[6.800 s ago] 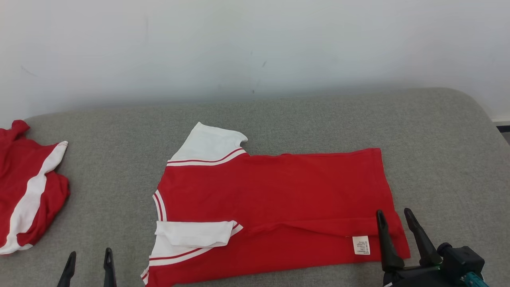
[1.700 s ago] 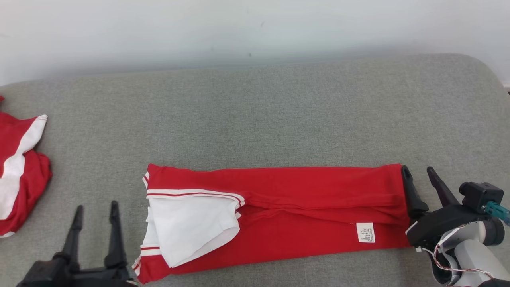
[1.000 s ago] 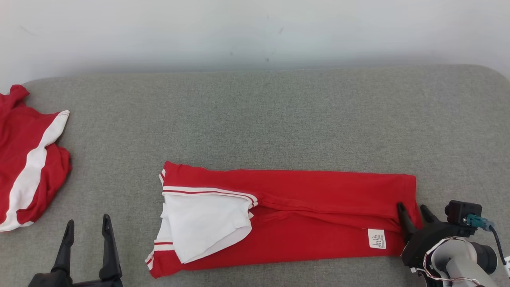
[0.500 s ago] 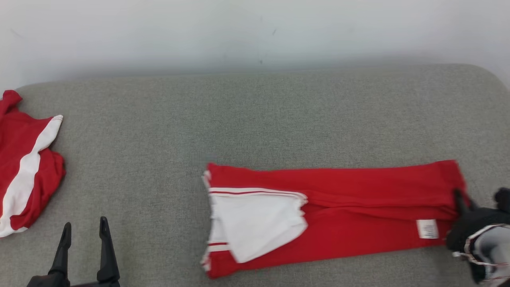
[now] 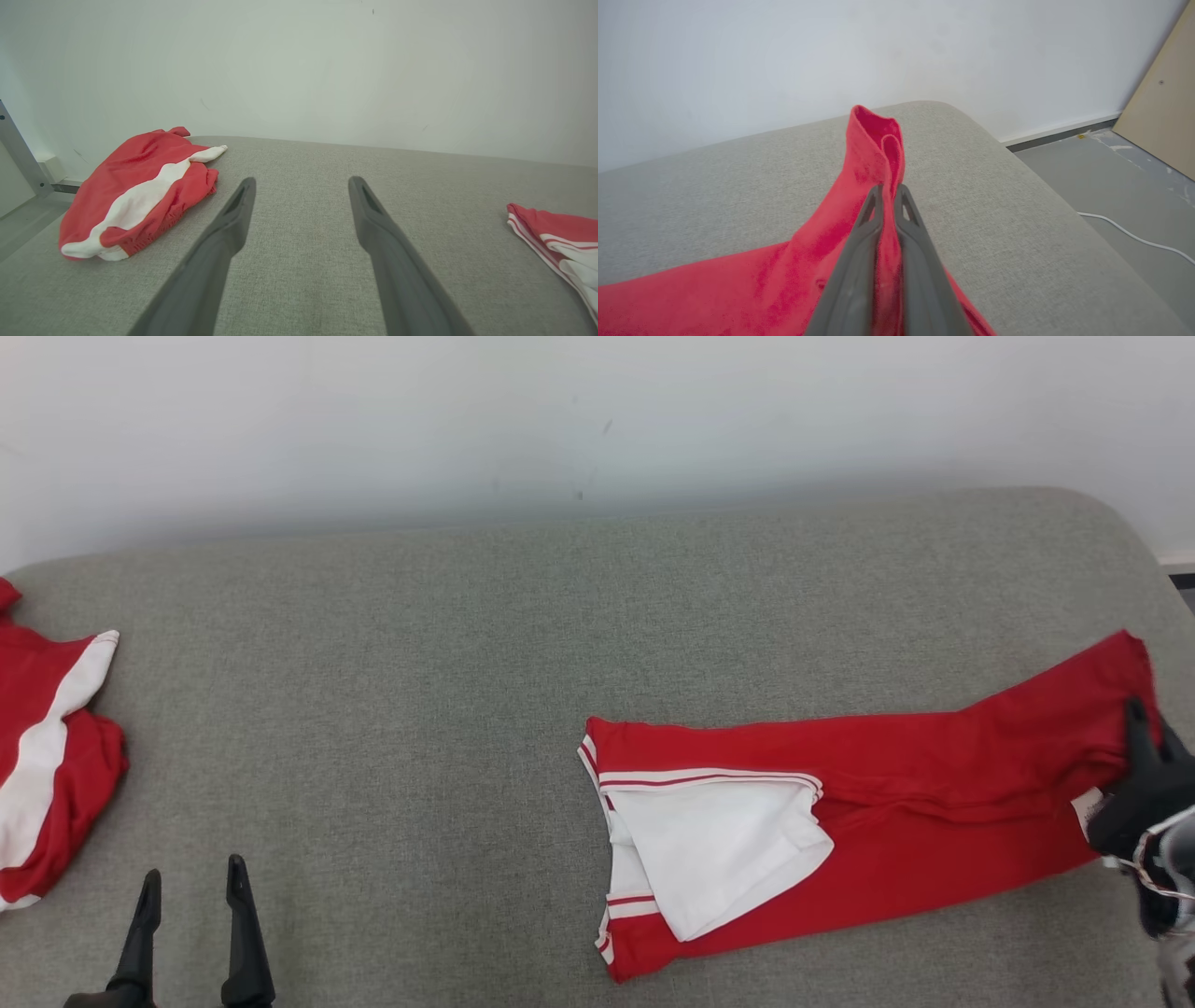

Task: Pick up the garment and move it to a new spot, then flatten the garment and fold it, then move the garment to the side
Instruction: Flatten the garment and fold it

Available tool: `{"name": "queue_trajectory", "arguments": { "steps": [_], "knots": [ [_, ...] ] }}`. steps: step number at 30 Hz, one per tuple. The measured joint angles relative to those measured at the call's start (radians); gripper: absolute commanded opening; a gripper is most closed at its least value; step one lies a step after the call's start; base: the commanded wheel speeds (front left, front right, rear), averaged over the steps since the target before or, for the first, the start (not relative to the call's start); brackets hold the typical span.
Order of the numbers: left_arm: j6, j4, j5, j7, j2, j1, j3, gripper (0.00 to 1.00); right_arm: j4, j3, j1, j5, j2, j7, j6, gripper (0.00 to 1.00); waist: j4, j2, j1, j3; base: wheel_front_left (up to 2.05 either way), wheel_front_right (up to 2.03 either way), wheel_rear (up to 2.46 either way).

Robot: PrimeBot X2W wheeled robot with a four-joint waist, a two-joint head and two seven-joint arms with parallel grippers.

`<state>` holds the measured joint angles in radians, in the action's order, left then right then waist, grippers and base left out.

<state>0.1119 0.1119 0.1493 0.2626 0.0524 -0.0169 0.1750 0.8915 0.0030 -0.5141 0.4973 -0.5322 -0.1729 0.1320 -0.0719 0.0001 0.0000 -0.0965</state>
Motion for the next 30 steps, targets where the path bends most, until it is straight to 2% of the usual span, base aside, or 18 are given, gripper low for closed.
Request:
{"name": "queue_trajectory", "arguments": {
  "steps": [8,17,23,30],
  "knots": [
    [0.002,0.007,0.000,0.000,-0.001,-0.003,-0.004,1.00,-0.253,0.057,0.040,0.003,0.123,0.086,0.000,0.00,0.000,0.0000,0.0000,0.016,0.00,0.00,0.00],
    [0.002,0.018,0.012,0.000,-0.001,-0.003,-0.030,1.00,-0.506,0.131,0.140,-0.001,0.281,0.193,0.000,0.00,0.037,0.0000,0.0000,0.018,0.00,0.00,0.00],
    [-0.006,0.026,0.024,0.000,-0.001,0.008,-0.048,1.00,-0.565,0.158,0.174,-0.026,0.364,0.235,0.000,0.00,0.068,-0.0001,0.0000,0.012,0.00,0.00,0.00],
    [-0.008,0.030,0.035,0.000,-0.001,0.024,-0.068,1.00,-0.560,0.194,0.184,-0.054,0.429,0.243,0.000,0.00,0.099,0.0000,0.0000,-0.005,0.00,0.00,0.00]
  ]
}}
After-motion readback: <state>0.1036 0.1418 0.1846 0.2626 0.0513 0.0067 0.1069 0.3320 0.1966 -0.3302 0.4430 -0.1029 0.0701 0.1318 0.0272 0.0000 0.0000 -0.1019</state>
